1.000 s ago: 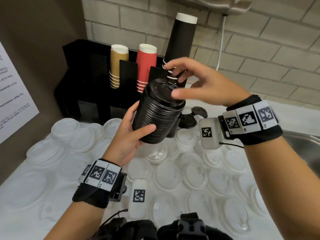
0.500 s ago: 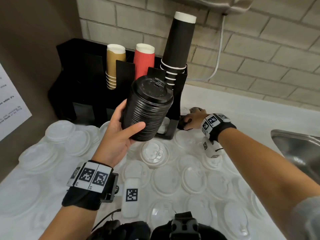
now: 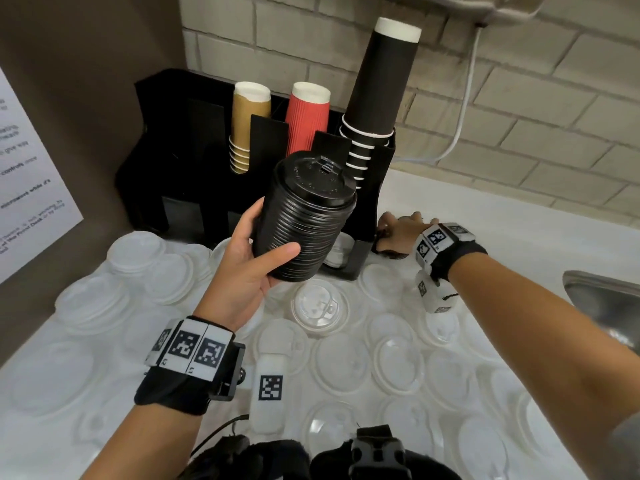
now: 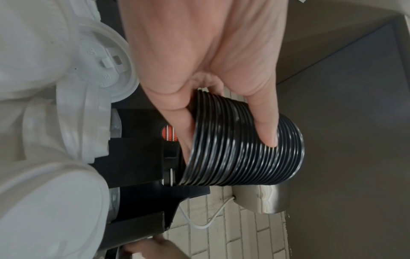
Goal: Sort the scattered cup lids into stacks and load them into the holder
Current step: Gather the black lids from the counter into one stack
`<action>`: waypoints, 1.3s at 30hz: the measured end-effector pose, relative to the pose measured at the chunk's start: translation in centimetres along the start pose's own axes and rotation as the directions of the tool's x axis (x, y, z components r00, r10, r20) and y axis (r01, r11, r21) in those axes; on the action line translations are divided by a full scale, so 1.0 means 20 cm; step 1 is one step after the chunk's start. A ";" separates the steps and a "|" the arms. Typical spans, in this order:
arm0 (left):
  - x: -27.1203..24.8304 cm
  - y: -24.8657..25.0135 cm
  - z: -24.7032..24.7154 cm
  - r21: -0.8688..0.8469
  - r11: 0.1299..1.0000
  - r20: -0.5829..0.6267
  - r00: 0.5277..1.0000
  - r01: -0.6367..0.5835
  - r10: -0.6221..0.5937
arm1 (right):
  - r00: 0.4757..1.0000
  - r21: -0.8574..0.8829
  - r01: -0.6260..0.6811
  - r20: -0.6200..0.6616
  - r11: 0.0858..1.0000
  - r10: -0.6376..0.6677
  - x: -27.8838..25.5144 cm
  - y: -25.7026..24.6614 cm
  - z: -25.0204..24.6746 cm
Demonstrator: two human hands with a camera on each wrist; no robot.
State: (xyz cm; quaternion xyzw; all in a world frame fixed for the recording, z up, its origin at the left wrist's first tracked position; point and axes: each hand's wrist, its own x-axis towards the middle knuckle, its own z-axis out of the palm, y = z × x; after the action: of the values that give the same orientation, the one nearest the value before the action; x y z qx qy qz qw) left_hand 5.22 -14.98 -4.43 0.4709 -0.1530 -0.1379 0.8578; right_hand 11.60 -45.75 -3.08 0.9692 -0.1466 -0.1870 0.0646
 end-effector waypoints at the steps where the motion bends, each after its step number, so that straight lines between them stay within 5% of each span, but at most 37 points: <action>1: 0.00 0.00 0.00 0.000 1.000 0.002 1.000 0.000 0.000 | 1.000 0.079 -0.002 0.012 0.997 0.001 -0.03 0.01 -0.04; 4: 0.00 -0.01 0.01 -0.004 1.000 0.010 1.000 0.004 -0.004 | 0.999 0.415 0.041 0.005 0.909 -0.047 -0.13 0.06 -0.16; 10: -0.02 -0.03 0.04 -0.016 1.000 0.046 0.999 0.014 -0.014 | 0.959 0.851 0.268 -0.280 0.452 -0.043 -0.47 0.05 -0.30; 16: -0.02 -0.04 0.07 -0.024 1.000 0.075 0.997 0.019 -0.018 | 0.724 0.720 0.688 -0.673 0.093 -0.152 -0.82 -0.17 -0.26; 18: -0.03 -0.04 0.08 -0.018 1.000 0.085 0.996 0.016 -0.014 | 0.670 0.667 0.741 -0.724 0.082 -0.161 -0.89 -0.23 -0.25; 24: -0.03 -0.03 0.08 -0.009 1.000 0.127 0.992 0.015 -0.013 | 0.635 0.612 0.770 -0.763 0.180 -0.121 -0.95 -0.30 -0.24; 39: -0.04 -0.03 0.11 0.055 0.998 0.213 0.976 0.026 -0.038 | 0.626 0.565 0.769 -0.759 0.299 -0.177 -1.01 -0.29 -0.27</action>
State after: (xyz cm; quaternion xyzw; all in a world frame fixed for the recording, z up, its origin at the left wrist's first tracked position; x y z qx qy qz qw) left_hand 3.60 -16.65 -4.05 0.4780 -0.2404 -0.1975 0.8214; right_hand -2.70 -33.59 7.81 0.8606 0.1210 0.1994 -0.4528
